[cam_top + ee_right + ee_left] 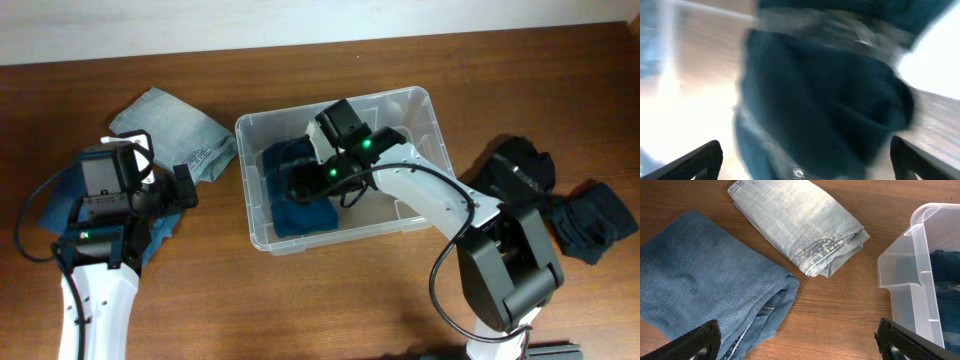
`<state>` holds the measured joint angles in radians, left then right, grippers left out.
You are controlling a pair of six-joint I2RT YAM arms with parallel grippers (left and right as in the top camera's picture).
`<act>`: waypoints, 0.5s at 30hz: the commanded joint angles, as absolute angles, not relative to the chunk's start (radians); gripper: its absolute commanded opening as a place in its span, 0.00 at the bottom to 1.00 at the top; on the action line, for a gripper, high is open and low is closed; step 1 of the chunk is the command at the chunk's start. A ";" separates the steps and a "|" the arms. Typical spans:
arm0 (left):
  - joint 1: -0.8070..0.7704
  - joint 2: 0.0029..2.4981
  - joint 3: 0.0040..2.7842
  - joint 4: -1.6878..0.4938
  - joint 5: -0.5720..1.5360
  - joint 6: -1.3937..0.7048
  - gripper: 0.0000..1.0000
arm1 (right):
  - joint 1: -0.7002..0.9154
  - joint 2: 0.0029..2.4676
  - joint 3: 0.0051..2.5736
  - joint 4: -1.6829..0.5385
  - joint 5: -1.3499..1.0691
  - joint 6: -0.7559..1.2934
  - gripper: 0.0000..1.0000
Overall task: Pack container
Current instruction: 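Carry the teal bundle into the bin's left half and release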
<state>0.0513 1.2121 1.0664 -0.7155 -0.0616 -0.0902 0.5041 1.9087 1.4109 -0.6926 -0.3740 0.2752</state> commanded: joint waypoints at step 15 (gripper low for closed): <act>0.055 1.210 1.084 -0.716 -0.076 -0.074 0.99 | -0.121 1.460 1.567 -0.985 0.055 0.267 0.98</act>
<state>0.0513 1.2121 1.0664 -0.7155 -0.0647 -0.0902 0.0544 1.4731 1.5761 -0.9195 0.0158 0.2253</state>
